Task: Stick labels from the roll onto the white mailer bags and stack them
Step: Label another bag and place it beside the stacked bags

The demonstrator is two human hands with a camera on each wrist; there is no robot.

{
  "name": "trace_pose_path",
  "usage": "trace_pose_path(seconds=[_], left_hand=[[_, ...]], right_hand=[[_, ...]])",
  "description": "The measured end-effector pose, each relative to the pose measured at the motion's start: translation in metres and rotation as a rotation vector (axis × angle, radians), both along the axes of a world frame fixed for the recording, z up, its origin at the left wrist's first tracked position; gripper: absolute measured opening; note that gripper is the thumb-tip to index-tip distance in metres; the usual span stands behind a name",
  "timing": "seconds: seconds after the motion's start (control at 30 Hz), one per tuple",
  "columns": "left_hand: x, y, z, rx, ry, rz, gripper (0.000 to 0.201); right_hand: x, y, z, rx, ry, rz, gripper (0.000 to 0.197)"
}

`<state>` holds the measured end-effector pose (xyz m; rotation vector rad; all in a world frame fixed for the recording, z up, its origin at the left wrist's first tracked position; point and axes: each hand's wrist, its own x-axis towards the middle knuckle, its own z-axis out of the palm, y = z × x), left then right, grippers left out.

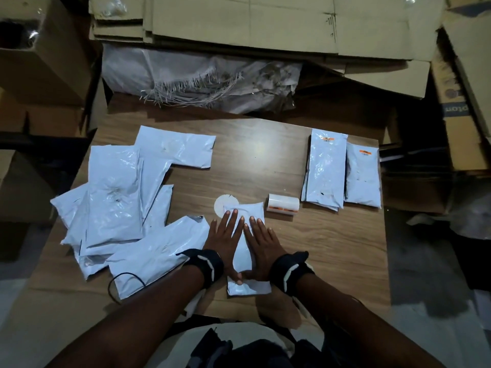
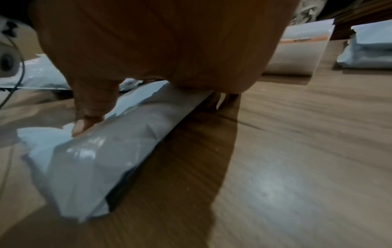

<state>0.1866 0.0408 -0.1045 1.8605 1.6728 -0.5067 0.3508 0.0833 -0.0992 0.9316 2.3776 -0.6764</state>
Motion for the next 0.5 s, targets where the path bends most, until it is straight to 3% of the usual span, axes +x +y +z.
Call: trace_pose_path(seconds=[0.17, 0.5], left_hand=[[0.001, 0.002, 0.0, -0.02, 0.023, -0.016, 0.164], [0.006, 0.01, -0.001, -0.064, 0.092, -0.019, 0.171]], right_hand=[[-0.005, 0.0, -0.005, -0.02, -0.063, -0.01, 0.134], [-0.001, 0.001, -0.008, -0.04, 0.009, -0.017, 0.136]])
